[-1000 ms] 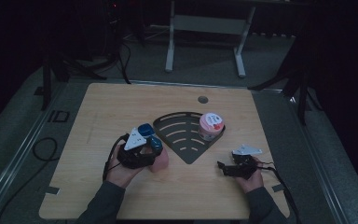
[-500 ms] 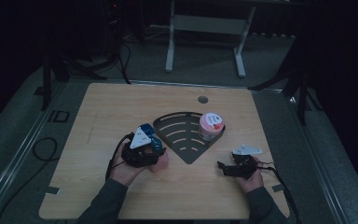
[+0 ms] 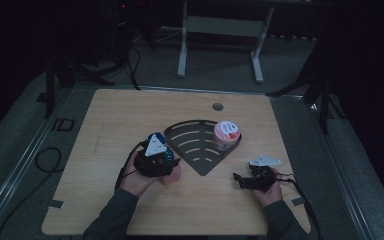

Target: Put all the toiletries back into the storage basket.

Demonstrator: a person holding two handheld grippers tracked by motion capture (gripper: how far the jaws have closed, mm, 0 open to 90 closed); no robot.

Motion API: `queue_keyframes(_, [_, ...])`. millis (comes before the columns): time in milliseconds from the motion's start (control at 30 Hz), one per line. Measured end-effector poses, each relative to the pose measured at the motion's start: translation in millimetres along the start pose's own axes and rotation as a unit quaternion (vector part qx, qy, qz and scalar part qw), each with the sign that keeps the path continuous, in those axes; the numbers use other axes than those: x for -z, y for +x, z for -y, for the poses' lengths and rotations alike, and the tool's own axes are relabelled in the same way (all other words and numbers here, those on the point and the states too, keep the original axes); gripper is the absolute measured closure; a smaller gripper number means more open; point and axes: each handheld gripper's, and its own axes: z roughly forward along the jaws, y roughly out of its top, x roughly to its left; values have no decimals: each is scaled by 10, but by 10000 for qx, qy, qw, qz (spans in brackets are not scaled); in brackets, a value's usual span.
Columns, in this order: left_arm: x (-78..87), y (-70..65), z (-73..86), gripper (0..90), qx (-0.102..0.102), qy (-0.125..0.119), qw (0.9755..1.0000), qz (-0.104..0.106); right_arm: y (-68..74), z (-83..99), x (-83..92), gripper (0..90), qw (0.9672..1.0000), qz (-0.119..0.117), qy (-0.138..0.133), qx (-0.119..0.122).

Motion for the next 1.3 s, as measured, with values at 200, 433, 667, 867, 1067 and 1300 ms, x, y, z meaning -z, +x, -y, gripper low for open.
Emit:
queue_keyframes(200, [-27, 0, -26, 445, -68, 81, 9999, -6, 0, 0, 0, 199, 10000, 0, -1, -2])
queue_keyframes(433, [-13, 9, -43, 501, -84, 145, 9999, -27, 0, 0, 0, 199, 10000, 0, 2, 5])
queue_keyframes(667, [-6, 6, -73, 511, -178, 272, 9995, -43, 0, 0, 0, 199, 10000, 0, 2, 4])
queue_keyframes(867, [-4, 5, -91, 516, -222, 350, 9991, -43, 0, 0, 0, 199, 10000, 0, 1, 4])
queue_keyframes(1067, [-4, 0, -109, 516, -244, 419, 9988, -52, -1, 0, 0, 199, 10000, 2, -1, 10])
queue_keyframes(1300, [-3, 1, -130, 518, -235, 512, 9984, -35, -1, 0, 0, 199, 10000, 2, 1, 13])
